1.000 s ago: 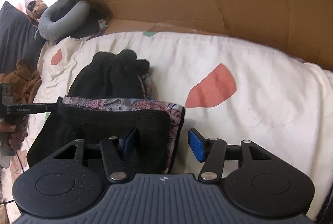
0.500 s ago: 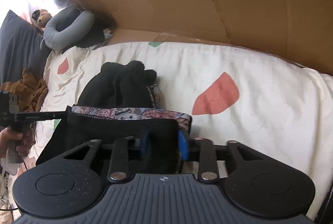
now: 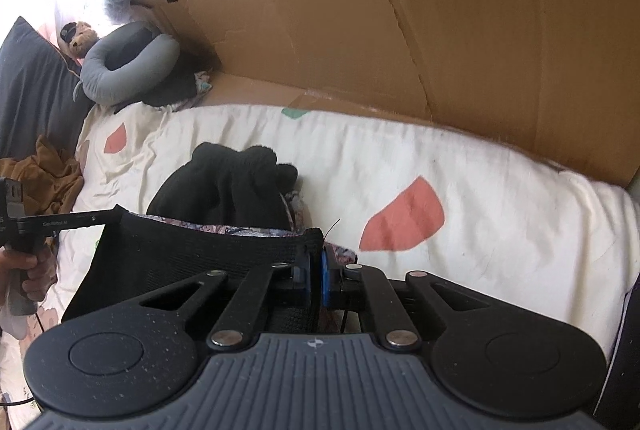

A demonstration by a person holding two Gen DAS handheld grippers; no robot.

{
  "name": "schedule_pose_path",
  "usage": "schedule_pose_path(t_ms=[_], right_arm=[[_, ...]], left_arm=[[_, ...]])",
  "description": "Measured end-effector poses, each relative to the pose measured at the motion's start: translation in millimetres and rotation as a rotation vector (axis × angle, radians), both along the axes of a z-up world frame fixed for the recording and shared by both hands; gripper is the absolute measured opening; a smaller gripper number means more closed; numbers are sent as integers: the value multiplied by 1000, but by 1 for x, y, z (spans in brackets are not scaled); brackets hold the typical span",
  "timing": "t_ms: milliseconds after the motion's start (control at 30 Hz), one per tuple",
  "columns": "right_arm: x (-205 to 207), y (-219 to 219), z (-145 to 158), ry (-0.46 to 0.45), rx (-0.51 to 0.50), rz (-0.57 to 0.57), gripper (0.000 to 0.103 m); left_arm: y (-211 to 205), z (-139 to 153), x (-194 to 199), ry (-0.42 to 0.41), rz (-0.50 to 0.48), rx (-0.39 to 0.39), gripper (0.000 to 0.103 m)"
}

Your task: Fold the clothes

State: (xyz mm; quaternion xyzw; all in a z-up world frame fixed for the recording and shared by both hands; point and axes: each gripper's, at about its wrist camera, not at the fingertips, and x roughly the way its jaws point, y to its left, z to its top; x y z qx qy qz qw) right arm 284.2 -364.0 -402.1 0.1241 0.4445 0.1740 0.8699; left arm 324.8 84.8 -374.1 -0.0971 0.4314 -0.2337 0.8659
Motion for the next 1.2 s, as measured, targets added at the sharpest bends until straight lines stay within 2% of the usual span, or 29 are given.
schedule_pose_path(t_ms=[300, 433, 500, 567, 600, 700, 867, 1200], right_arm=[[11, 2, -12, 10, -14, -24, 4], [15, 7, -21, 23, -25, -21, 4], [14, 10, -21, 15, -43, -11, 6], [13, 13, -20, 11, -61, 0, 7], [12, 13, -20, 13, -63, 2, 14], [12, 11, -22, 24, -64, -5, 25], [15, 11, -29, 53, -54, -3, 28], [22, 36, -41, 70, -147, 29, 30]], left_arm=[[-11, -18, 7, 32, -26, 60, 3], [-14, -21, 7, 42, -43, 86, 7], [-15, -21, 7, 43, -48, 99, 14], [-15, -21, 7, 38, -44, 126, 36], [-15, -21, 7, 35, -46, 137, 38], [-13, -23, 6, 44, -51, 129, 38], [-21, -25, 8, 35, -74, 166, 38], [-31, -28, 8, 25, -70, 211, 38]])
